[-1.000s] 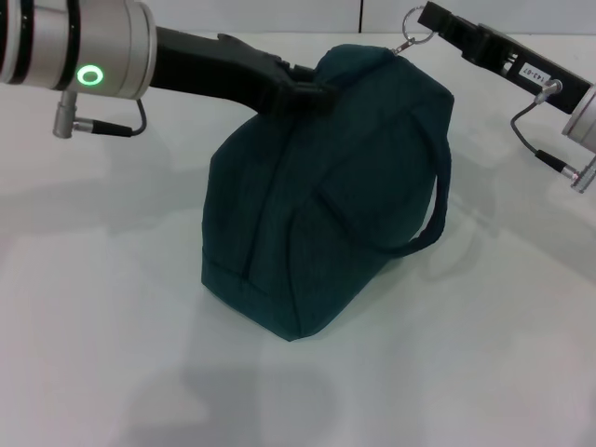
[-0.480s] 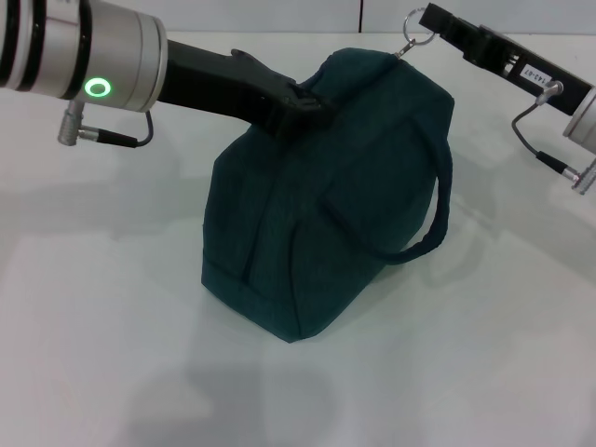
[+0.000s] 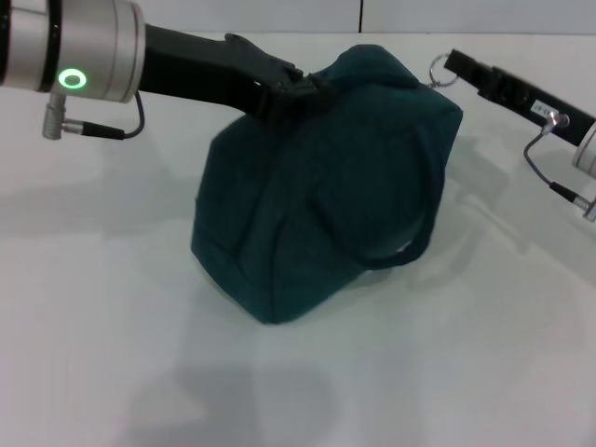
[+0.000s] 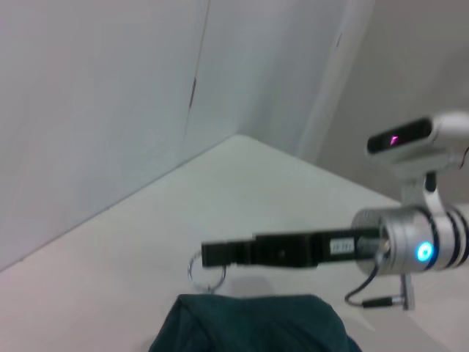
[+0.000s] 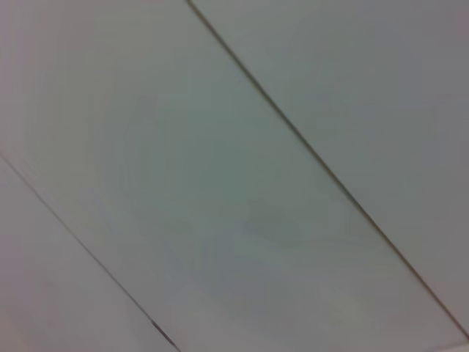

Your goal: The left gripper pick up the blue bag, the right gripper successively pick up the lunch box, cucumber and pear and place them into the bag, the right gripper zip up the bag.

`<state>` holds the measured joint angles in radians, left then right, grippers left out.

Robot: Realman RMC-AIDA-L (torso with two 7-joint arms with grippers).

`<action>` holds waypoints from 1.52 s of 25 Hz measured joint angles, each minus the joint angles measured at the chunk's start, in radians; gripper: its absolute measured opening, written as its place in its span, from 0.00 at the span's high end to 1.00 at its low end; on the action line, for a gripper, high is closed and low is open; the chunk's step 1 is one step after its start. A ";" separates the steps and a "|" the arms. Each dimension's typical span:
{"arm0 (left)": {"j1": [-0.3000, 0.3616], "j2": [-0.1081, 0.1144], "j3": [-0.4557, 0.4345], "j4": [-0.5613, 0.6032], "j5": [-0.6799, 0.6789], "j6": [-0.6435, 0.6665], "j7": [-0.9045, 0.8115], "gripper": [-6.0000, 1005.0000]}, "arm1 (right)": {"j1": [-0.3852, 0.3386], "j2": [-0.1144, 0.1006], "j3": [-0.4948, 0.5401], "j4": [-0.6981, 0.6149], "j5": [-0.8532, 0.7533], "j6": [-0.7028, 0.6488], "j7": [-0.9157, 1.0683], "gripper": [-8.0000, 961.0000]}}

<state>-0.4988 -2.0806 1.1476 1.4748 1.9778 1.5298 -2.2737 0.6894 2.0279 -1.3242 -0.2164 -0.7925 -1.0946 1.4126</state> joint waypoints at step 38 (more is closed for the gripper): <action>0.268 0.020 -0.470 -0.435 -0.412 0.168 0.702 0.25 | -0.287 -0.067 -0.001 -0.470 -0.354 -0.429 -0.117 0.16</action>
<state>-0.2304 -2.0609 0.6776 1.0394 1.5662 1.6973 -1.5714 0.4024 1.9609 -1.3253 -0.6862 -1.1469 -1.5239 1.2959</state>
